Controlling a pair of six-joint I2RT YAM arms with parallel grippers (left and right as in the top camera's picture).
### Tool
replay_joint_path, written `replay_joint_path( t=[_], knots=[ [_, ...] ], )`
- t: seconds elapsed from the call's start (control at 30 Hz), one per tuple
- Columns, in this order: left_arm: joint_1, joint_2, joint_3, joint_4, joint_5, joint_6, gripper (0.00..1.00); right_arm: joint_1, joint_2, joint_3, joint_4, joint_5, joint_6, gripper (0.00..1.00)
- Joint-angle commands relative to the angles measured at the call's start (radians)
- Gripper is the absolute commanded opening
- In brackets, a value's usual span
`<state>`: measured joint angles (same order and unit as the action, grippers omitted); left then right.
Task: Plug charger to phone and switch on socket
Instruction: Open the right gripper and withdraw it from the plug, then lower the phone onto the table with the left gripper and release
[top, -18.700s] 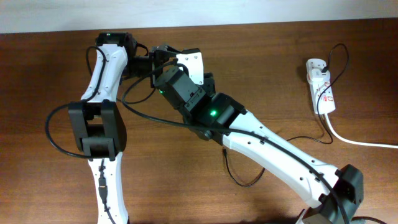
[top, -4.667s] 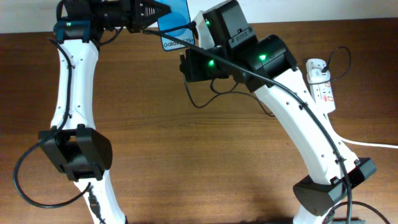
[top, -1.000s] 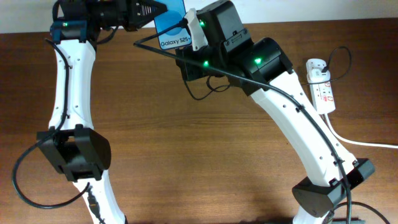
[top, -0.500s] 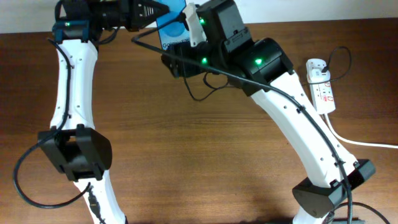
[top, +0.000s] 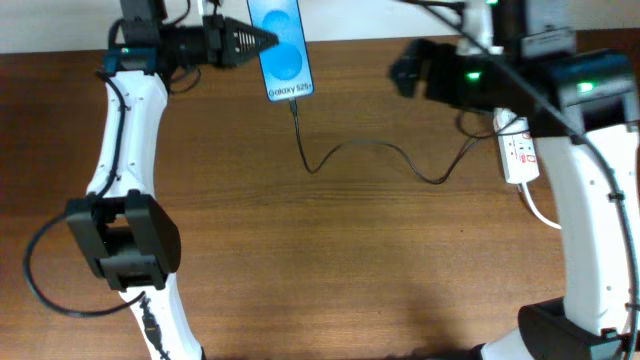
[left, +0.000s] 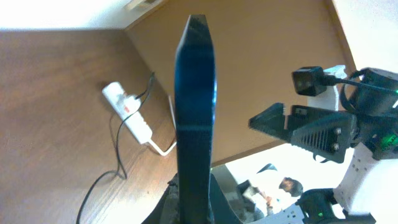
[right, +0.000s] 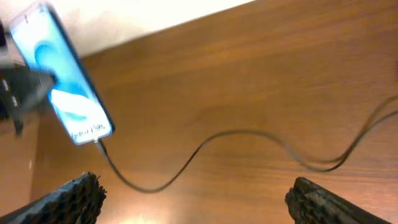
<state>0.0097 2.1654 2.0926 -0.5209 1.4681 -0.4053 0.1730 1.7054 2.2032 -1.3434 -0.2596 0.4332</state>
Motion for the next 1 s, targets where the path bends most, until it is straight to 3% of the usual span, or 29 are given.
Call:
replay_joint_path(
  t=[0.0, 0.07, 0.13, 0.17, 0.27, 0.33, 0.37, 0.47, 0.53, 0.73, 0.97],
  knots=[
    [0.000, -0.013, -0.077, -0.095, -0.167, 0.028, 0.00, -0.103, -0.002, 0.014, -0.045, 0.033, 0.002, 0.98],
    [-0.008, -0.013, -0.131, -0.209, -0.267, 0.134, 0.00, -0.142, 0.019, 0.011, -0.079, 0.094, 0.002, 0.98],
    [-0.034, -0.013, -0.185, -0.310, -0.484, 0.162, 0.00, -0.141, 0.057, 0.009, -0.082, 0.099, 0.002, 0.98],
    [-0.045, -0.007, -0.222, -0.310, -0.496, 0.169, 0.00, -0.141, 0.083, 0.005, -0.087, 0.100, 0.000, 0.98],
    [-0.067, 0.053, -0.248, -0.319, -0.404, 0.169, 0.00, -0.141, 0.176, 0.005, -0.102, 0.100, -0.010, 0.98],
    [-0.090, 0.096, -0.248, -0.319, -0.127, 0.169, 0.00, -0.141, 0.242, 0.005, -0.108, 0.099, -0.010, 0.98],
    [-0.107, 0.109, -0.248, -0.319, -0.076, 0.178, 0.00, -0.141, 0.259, 0.005, -0.108, 0.100, -0.010, 0.98],
    [-0.164, 0.136, -0.248, -0.290, -0.109, 0.220, 0.00, -0.141, 0.298, 0.005, -0.108, 0.099, -0.017, 0.98],
    [-0.153, 0.143, -0.248, -0.272, -0.278, 0.217, 0.00, -0.141, 0.298, 0.005, -0.108, 0.099, -0.027, 0.98],
    [-0.138, 0.281, -0.248, -0.227, -0.349, 0.228, 0.06, -0.142, 0.298, 0.005, -0.096, 0.100, -0.036, 0.98],
    [-0.139, 0.338, -0.248, -0.220, -0.452, 0.228, 0.06, -0.142, 0.298, 0.005, -0.086, 0.099, -0.035, 0.99]
  ],
)
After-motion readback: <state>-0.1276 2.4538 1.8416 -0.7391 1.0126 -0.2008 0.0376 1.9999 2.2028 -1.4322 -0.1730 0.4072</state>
